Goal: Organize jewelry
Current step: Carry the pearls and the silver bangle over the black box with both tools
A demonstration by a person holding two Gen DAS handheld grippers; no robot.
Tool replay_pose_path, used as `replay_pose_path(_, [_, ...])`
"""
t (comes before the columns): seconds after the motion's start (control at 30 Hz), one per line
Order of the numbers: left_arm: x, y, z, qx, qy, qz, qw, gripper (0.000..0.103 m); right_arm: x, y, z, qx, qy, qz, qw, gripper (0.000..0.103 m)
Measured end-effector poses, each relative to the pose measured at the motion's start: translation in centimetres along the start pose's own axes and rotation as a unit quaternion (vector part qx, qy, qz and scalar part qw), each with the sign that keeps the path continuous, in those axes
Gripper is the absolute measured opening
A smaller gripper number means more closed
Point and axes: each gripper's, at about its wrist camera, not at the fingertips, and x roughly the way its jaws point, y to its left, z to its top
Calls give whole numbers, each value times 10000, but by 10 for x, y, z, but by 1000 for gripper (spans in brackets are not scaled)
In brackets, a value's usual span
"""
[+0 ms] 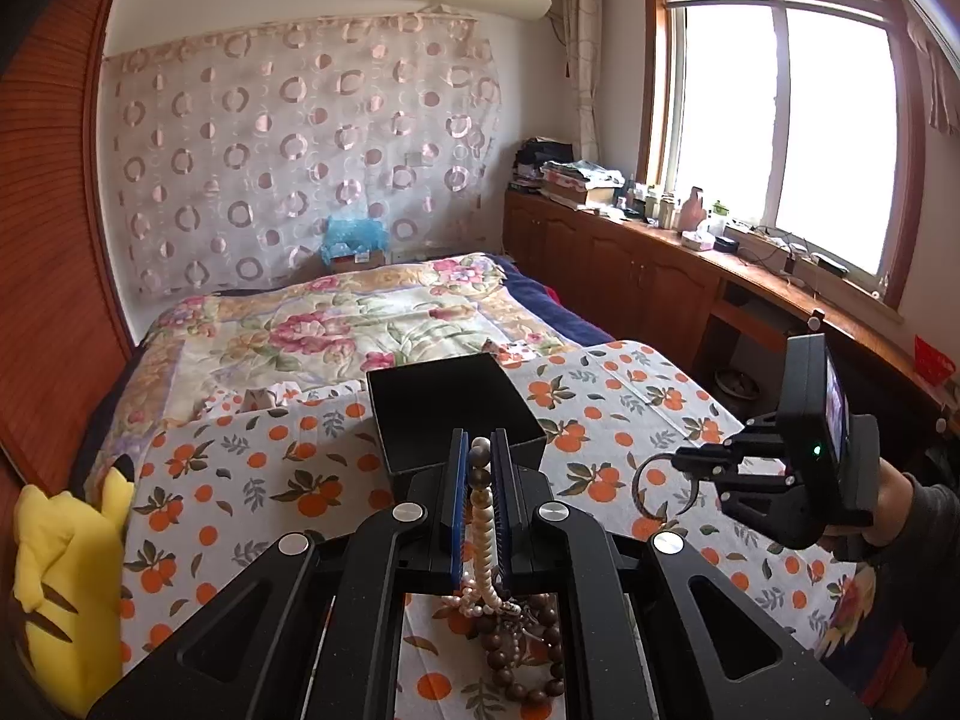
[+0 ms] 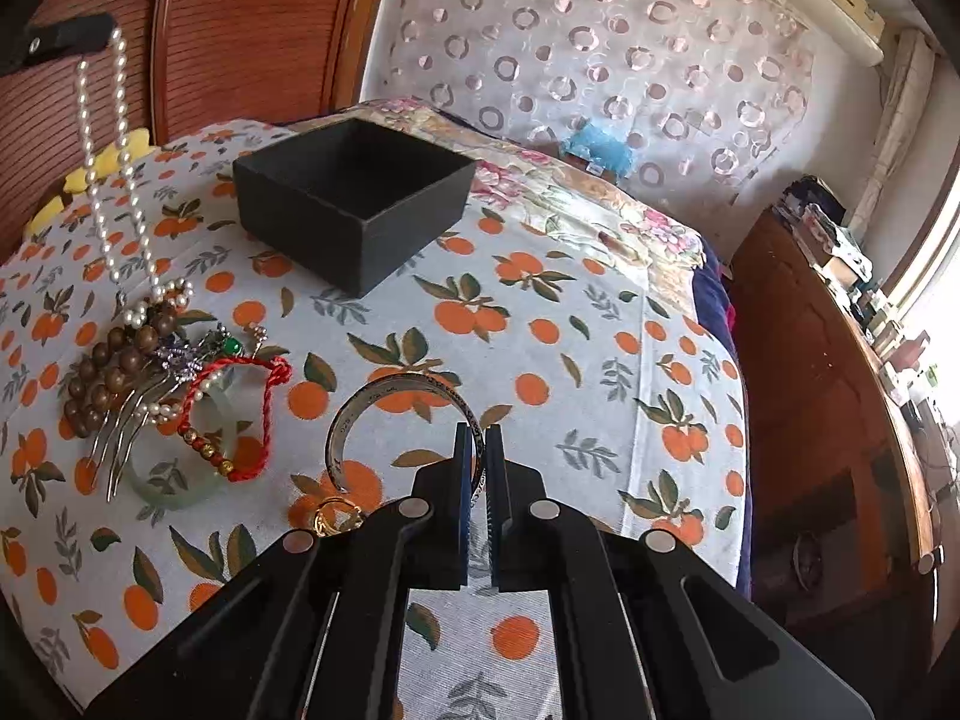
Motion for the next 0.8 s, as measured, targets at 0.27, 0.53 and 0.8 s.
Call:
replay_pose_path(0.27, [-4,-7,7,100,-150,65,9998,7,-6,-2,11,241,-258,155,9993,5])
replay_pose_path(0.53, [-8,-6,39,178,-334,129,9992,7,-10,-2,31,437,-478,331,9974,5])
replay_pose_path(0.8, [-1,-3,79,262,-499,285,9980,7,-13,-7,58,614,-707,442,9946,5])
